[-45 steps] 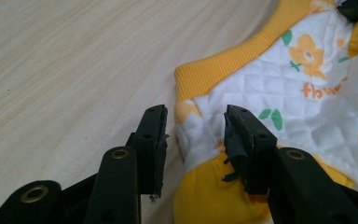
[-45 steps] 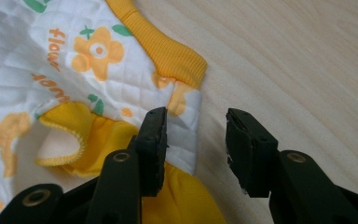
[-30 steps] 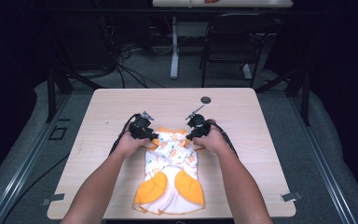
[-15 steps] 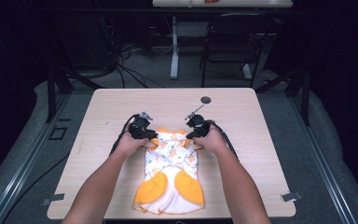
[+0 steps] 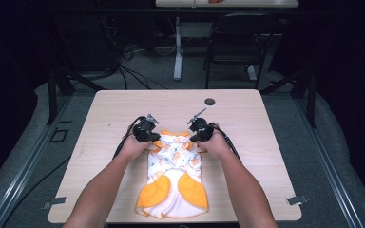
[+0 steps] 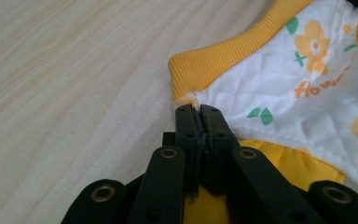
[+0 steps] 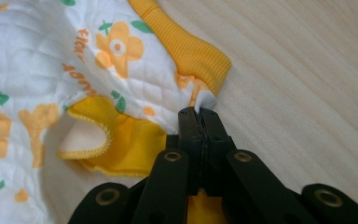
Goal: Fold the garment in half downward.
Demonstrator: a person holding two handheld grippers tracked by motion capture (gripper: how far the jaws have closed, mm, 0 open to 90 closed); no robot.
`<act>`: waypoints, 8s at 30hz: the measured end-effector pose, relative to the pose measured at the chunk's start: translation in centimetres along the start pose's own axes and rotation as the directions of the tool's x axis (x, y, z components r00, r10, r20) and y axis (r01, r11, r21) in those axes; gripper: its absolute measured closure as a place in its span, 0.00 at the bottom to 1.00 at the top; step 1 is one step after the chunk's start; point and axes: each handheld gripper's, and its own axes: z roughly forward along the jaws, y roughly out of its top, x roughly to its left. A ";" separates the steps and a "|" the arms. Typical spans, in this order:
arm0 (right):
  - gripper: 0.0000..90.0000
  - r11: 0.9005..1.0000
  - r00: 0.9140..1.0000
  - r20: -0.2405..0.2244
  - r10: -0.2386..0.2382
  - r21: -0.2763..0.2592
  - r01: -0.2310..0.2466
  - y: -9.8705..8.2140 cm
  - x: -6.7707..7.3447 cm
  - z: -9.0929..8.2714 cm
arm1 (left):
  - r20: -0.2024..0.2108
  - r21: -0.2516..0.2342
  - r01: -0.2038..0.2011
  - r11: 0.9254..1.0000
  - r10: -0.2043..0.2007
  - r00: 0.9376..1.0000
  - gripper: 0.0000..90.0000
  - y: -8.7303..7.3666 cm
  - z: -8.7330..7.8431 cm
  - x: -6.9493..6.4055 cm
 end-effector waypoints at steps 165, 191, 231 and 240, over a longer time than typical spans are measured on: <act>0.71 0.981 0.996 0.034 -0.078 -0.176 0.082 -4.7 5.6 -7.8 | 0.064 -0.182 -0.039 0.983 0.051 0.997 0.67 -3.7 -7.6 -4.2; 0.62 0.983 0.988 -0.044 -0.146 -0.119 0.139 -6.6 8.1 -6.2 | 0.159 -0.161 -0.165 0.973 0.191 0.969 0.52 -5.8 -6.8 -7.7; 0.60 0.989 0.990 -0.058 -0.132 -0.078 0.127 -7.6 7.6 -4.3 | 0.137 -0.141 -0.130 0.981 0.149 0.979 0.47 -7.0 -4.6 -6.9; 0.60 0.991 0.993 -0.045 -0.109 -0.084 0.105 -6.8 6.7 -3.8 | 0.118 -0.132 -0.114 0.985 0.130 0.984 0.48 -6.0 -4.1 -6.0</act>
